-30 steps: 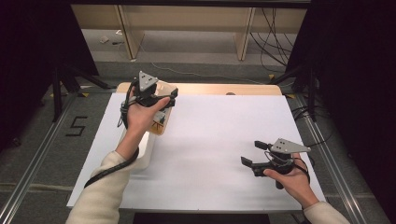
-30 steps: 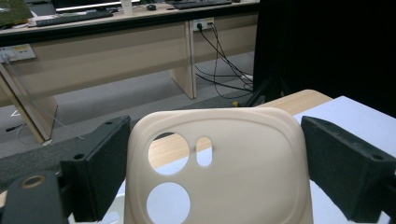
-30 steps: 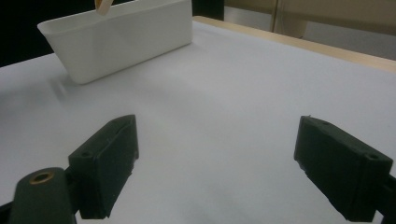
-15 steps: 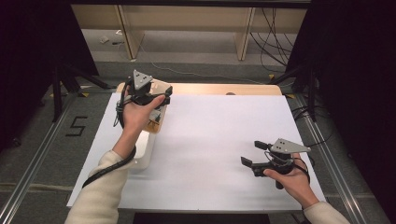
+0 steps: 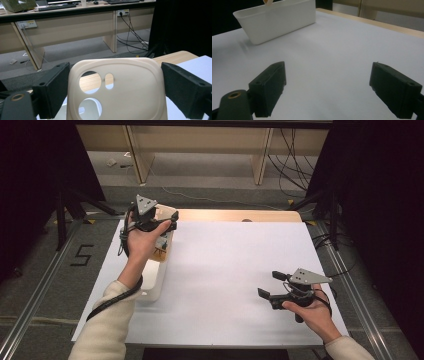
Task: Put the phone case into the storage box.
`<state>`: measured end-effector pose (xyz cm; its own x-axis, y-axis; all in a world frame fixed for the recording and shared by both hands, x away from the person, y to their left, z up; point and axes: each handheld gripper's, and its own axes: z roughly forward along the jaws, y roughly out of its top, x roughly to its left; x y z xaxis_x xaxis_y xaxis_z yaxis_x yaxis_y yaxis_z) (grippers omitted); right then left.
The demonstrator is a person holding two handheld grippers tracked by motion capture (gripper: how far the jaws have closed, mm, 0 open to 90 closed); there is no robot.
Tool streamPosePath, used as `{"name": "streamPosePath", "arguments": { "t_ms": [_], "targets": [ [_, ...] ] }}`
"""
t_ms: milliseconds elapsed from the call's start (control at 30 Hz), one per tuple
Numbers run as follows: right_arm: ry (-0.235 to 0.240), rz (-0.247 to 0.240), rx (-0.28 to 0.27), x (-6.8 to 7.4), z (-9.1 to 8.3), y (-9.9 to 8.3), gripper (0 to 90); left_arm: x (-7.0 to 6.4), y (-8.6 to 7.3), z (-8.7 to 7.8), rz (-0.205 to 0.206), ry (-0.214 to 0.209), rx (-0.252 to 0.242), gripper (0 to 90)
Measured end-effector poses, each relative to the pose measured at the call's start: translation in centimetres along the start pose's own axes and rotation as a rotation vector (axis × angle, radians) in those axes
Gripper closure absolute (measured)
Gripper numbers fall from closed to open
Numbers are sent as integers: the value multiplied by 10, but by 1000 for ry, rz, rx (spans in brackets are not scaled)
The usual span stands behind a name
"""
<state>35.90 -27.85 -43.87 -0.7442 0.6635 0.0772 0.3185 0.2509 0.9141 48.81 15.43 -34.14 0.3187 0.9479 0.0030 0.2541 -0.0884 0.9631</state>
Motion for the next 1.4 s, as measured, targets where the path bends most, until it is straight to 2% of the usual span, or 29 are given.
{"name": "streamPosePath", "arguments": {
  "t_ms": [667, 1400],
  "targets": [
    [1, 1, 3, 0, 0, 0, 148, 15, -5, 1, -20, 72, -6, 111],
    [3, 2, 4, 0, 0, 0, 149, 23, -12, 5, -30, 96, 9, 110]
  ]
}}
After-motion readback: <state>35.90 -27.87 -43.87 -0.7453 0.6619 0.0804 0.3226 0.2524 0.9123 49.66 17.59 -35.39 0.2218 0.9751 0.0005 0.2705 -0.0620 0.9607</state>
